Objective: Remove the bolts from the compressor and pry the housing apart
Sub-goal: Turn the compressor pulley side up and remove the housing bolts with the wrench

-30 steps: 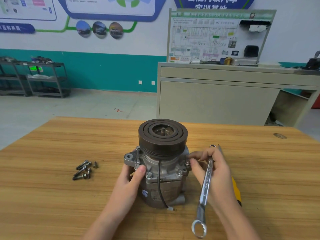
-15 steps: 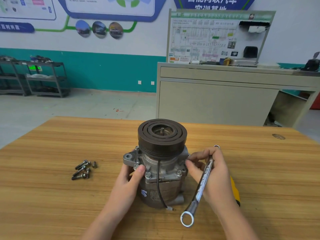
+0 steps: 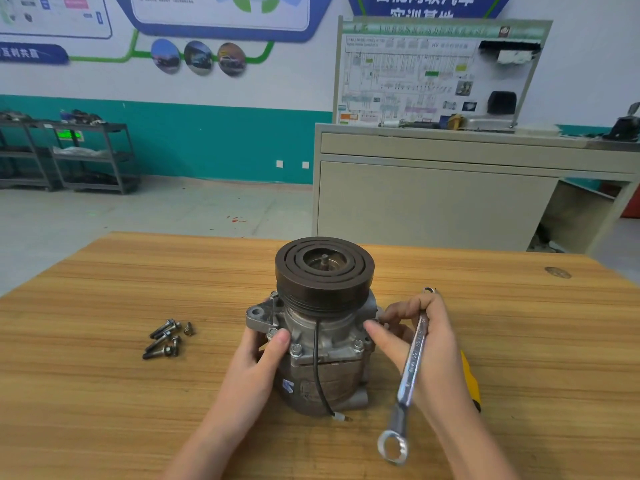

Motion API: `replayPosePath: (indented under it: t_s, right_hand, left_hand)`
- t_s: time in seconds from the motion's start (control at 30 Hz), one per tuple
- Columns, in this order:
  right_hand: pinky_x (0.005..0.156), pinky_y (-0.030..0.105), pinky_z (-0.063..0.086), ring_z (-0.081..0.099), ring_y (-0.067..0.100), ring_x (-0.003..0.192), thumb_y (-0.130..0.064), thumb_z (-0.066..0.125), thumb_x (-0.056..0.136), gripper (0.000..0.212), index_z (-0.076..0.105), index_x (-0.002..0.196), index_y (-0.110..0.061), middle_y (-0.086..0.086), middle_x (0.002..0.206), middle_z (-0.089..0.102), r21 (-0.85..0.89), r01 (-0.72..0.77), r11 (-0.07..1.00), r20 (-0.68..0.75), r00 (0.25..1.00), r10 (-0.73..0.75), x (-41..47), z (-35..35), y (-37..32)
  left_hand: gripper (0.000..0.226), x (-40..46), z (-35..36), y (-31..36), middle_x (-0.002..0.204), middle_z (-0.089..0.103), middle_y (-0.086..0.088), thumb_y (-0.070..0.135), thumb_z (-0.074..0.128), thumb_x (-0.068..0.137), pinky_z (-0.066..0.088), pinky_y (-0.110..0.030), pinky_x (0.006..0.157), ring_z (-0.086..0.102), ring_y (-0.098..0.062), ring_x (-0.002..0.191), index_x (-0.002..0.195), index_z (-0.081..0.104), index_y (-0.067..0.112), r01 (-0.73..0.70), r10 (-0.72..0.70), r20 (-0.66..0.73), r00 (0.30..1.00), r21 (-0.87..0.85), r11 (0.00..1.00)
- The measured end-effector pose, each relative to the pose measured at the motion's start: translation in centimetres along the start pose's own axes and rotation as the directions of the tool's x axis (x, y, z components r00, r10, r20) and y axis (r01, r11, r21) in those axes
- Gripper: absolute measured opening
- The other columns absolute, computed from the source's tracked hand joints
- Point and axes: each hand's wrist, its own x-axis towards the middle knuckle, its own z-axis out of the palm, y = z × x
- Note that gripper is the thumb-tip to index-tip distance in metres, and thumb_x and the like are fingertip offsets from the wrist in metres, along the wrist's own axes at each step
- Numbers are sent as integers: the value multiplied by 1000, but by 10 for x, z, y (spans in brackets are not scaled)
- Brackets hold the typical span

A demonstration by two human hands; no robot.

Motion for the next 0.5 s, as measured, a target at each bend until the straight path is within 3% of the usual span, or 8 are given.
replayPosePath:
  t_s: [0.07,0.23,0.3,0.37,0.43,0.5]
  right_hand:
    - [69,23,50,64,7,75,-5,77,75,47,49,74,-43,-5,86,68,-29,-6,1000,13,1000,6,0,0,2]
    - [72,21,52,64,12,84,-33,73,69,26,50,79,-43,-5,90,67,-16,25,1000,-13,1000,-26,-3,1,1]
    - [71,21,51,64,10,81,-25,77,68,35,49,78,-42,-6,88,66,-37,17,999,-17,1000,-18,-1,1,3]
    - [70,23,50,64,10,80,-14,69,71,36,49,77,-43,-7,87,66,-42,12,999,6,1000,-12,-1,1,5]
    - [69,22,52,64,10,82,-16,62,73,31,50,79,-44,-7,90,66,-44,33,998,16,999,-32,-3,1,3]
    - [71,19,52,64,10,83,-28,67,73,23,51,81,-43,-6,91,66,-22,51,998,1,999,-51,-3,1,2]
  left_hand:
    - [30,0,0,-1,94,67,35,43,53,78,40,3,65,60,19,86,105,58,31,6,-6,-2,1000,-3,1000]
    - [32,0,0,1,94,65,40,45,52,76,38,5,65,58,23,87,106,56,36,1,-1,-1,1000,8,1000]
    - [32,0,0,0,94,65,40,47,52,76,38,5,65,58,22,89,106,56,36,3,-3,-1,1000,17,1000]
    - [33,0,-1,-1,95,66,37,48,52,76,39,4,66,59,19,90,106,57,35,6,-6,2,1000,16,1000]
    - [34,0,-1,-1,98,66,37,48,52,76,39,4,67,59,19,91,107,57,36,0,0,5,1000,20,1000]
    - [35,0,-1,-1,101,66,37,48,53,76,39,4,70,58,19,94,109,57,38,-3,3,10,1000,18,1000]
